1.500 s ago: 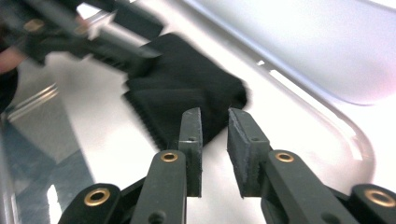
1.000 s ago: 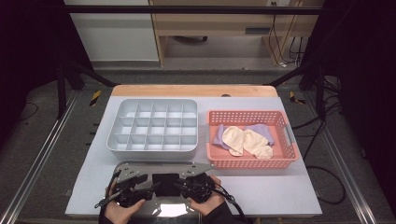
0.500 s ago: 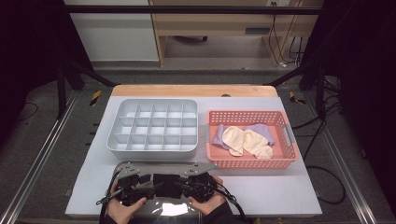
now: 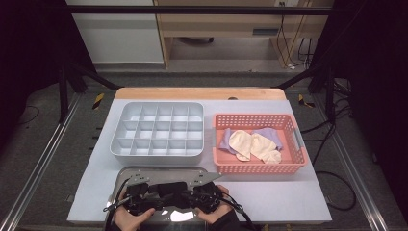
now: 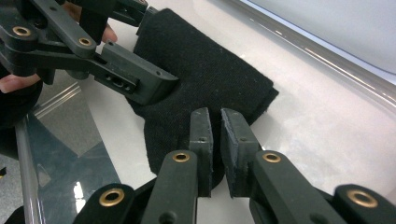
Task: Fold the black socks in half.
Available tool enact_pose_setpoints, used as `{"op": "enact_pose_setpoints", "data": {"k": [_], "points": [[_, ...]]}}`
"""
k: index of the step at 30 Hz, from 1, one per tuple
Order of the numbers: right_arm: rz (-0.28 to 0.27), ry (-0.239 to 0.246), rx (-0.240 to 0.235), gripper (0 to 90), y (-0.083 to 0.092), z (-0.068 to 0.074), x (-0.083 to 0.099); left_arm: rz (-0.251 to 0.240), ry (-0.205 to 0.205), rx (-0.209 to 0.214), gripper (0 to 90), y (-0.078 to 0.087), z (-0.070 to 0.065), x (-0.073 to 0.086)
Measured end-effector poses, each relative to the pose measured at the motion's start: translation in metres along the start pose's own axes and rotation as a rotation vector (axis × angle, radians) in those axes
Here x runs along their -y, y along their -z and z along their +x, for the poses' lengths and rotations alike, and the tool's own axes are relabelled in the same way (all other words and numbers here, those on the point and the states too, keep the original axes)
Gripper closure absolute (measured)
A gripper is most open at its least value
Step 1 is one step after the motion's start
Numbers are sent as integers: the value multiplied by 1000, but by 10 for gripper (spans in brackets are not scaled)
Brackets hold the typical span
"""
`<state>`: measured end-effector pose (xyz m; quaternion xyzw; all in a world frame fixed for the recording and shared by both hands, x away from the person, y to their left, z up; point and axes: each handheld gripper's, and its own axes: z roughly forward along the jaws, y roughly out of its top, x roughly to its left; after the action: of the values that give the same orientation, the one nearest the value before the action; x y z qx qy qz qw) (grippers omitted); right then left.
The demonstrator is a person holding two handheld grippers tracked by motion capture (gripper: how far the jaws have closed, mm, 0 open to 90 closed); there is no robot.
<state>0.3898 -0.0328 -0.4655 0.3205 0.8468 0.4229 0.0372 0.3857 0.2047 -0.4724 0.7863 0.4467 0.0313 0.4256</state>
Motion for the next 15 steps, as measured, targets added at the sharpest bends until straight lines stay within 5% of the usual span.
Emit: {"op": "enact_pose_setpoints", "data": {"k": [6,15], "points": [[9,-10,6,837,2,-4,5,23,-6,52,333,-7,-6,2],[6,-4,11,837,3,-4,7,2,-21,52,557,-2,-16,1]]}}
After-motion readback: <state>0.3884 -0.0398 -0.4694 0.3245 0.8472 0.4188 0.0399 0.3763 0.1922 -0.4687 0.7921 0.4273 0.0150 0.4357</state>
